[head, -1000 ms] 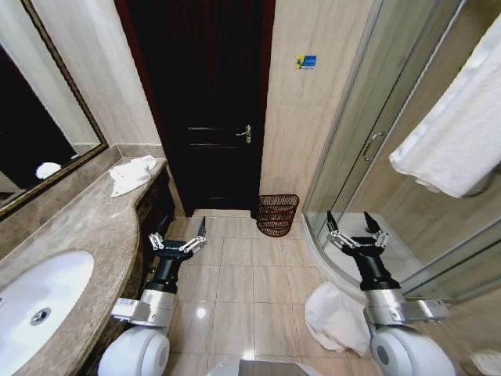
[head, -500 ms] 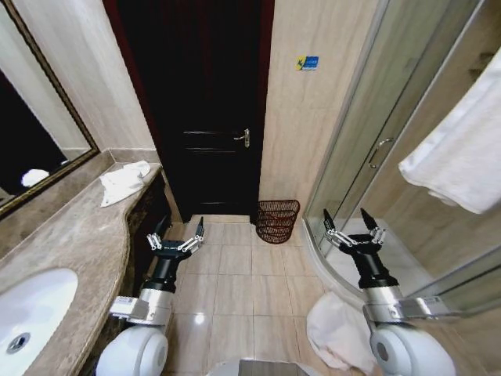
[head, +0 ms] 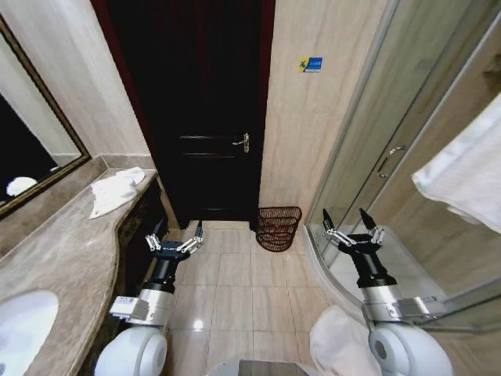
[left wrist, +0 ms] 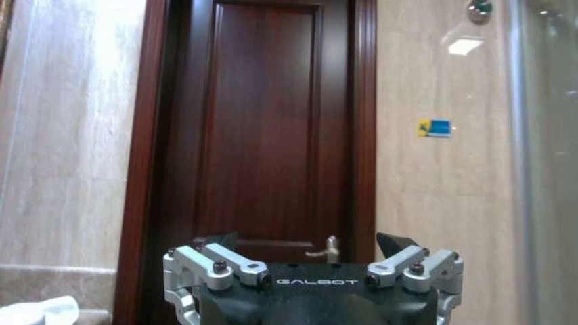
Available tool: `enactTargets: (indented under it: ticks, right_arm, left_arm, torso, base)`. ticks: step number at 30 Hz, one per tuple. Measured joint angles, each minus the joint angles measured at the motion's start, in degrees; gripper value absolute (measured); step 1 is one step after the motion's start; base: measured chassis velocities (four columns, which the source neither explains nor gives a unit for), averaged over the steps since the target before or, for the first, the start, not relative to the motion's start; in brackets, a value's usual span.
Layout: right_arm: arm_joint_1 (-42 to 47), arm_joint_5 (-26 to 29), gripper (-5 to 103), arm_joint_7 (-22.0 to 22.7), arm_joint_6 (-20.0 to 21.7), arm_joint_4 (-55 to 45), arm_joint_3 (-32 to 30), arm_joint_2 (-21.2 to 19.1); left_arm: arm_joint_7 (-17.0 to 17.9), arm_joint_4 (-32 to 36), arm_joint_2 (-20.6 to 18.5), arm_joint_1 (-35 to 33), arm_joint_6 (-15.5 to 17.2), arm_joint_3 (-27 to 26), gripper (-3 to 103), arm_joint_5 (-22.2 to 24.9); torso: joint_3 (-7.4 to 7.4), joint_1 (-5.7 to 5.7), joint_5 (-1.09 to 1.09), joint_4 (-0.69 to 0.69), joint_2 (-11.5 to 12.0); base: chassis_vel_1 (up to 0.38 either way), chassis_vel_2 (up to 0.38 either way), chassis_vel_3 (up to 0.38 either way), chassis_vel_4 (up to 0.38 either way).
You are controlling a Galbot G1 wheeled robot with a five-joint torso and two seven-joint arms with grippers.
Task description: Discard the used towel into the hamper.
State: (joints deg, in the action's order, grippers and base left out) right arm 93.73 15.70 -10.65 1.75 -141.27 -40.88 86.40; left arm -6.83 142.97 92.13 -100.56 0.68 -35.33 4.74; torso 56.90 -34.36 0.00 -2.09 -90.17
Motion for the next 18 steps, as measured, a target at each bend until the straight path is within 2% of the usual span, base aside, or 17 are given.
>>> enactTargets:
  ticks: [7,12,15,18]
  right_arm:
    - [0.08,-0.68,100,-0.01,-0.52,0.0,0.15,0.42]
    - [0.38,-1.29,100,0.0,-1.16,-0.09,0.12,0.72]
    - [0.21,-1.37,100,0.27,-1.32,0.09,-0.09,0.73]
    - [-0.12,-1.37,100,0.56,-1.29,0.41,-0.23,0.59]
  left_arm:
    - [0.43,-1.18,0.01,0.27,-0.86,0.13,100,0.55]
    - [0.73,-2.16,-0.01,0.72,-0.04,0.71,100,1.36]
    - [0.73,-2.27,0.02,0.81,0.08,0.96,100,1.45]
    - [0.74,-2.65,-0.01,1.1,0.09,0.78,100,1.64]
  torso:
    - [0.01,-0.01,0.0,0.02,0.01]
    - [0.01,-0.02,-0.04,0.03,0.02]
    - [0.01,-0.02,0.03,0.0,0.02]
    - [0.01,-0.02,-0.04,0.02,0.02]
  base:
    - [-0.223,0.202,0.215,-0.207]
    - [-0.189,0.192,0.194,-0.21]
    - [-0.198,0.201,0.191,-0.194]
    - [-0.194,0.188,0.189,-0.179]
